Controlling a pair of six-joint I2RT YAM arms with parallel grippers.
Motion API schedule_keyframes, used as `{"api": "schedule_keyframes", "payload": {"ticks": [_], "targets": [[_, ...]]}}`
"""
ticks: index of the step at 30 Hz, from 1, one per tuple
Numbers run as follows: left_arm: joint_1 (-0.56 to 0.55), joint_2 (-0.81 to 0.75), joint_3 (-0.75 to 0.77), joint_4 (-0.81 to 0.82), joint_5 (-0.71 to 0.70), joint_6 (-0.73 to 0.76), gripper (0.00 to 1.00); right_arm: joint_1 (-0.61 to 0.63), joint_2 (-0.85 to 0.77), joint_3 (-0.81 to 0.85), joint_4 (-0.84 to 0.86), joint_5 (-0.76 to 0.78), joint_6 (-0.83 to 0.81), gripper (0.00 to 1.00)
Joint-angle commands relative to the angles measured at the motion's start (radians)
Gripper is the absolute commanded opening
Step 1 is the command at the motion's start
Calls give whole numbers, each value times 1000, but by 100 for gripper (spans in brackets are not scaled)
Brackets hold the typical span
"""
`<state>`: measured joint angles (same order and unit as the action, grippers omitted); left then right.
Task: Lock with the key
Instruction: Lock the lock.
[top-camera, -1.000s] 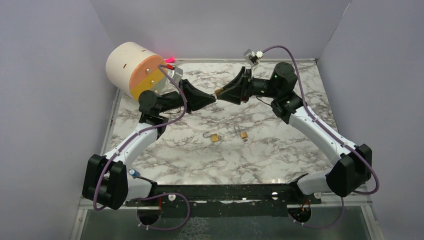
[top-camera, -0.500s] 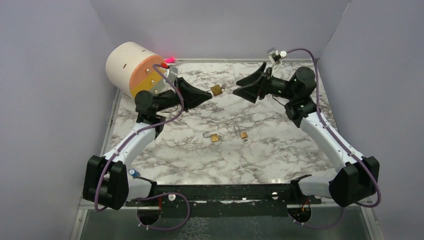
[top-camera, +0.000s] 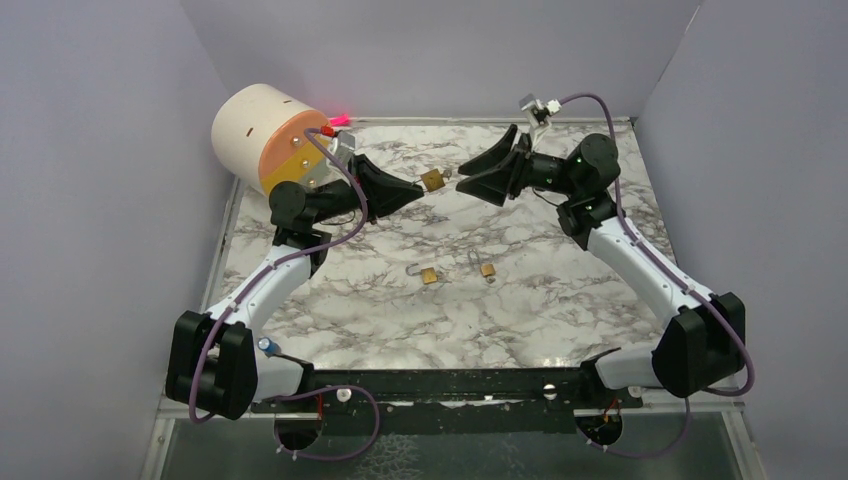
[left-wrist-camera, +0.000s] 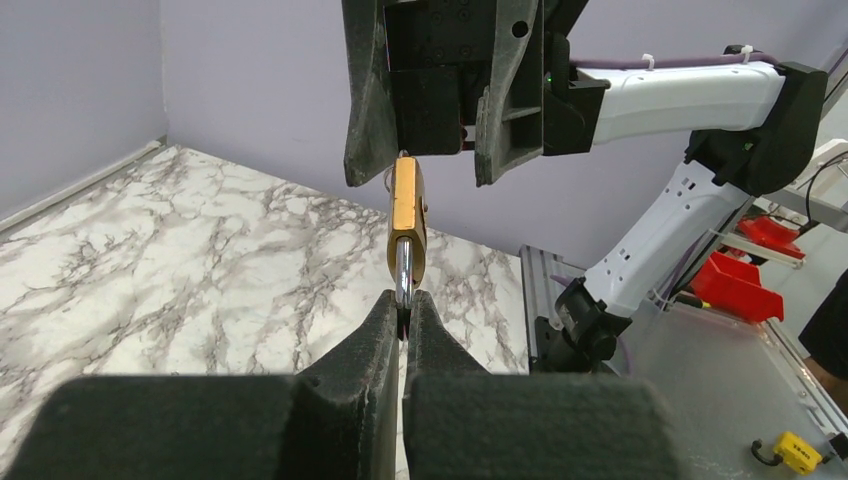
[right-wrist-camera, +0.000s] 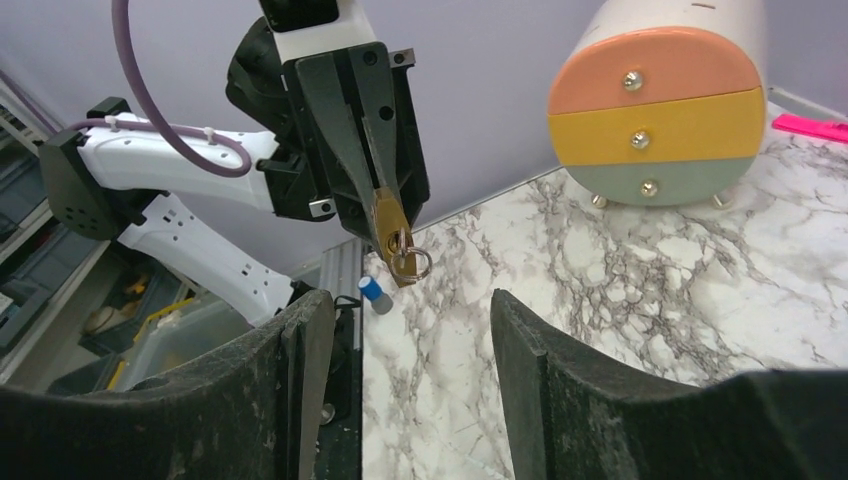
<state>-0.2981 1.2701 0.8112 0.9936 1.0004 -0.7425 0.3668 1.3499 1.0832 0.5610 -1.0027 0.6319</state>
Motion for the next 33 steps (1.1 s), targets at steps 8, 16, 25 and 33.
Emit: {"api": "schedule_keyframes", "payload": {"ticks": [8,16,25,33], "targets": [[4,-11,4,60,-9,-14,0,56,56,66,61,-22,1,54],[4,-10,0,63,-2,-15,0,67,84,90,85,-28,14,39],[4,-6,-3,65,8,-17,0,69,106,107,102,-43,26,32],[3,1,-1,66,5,-18,0,69,103,111,85,-42,18,1]]}}
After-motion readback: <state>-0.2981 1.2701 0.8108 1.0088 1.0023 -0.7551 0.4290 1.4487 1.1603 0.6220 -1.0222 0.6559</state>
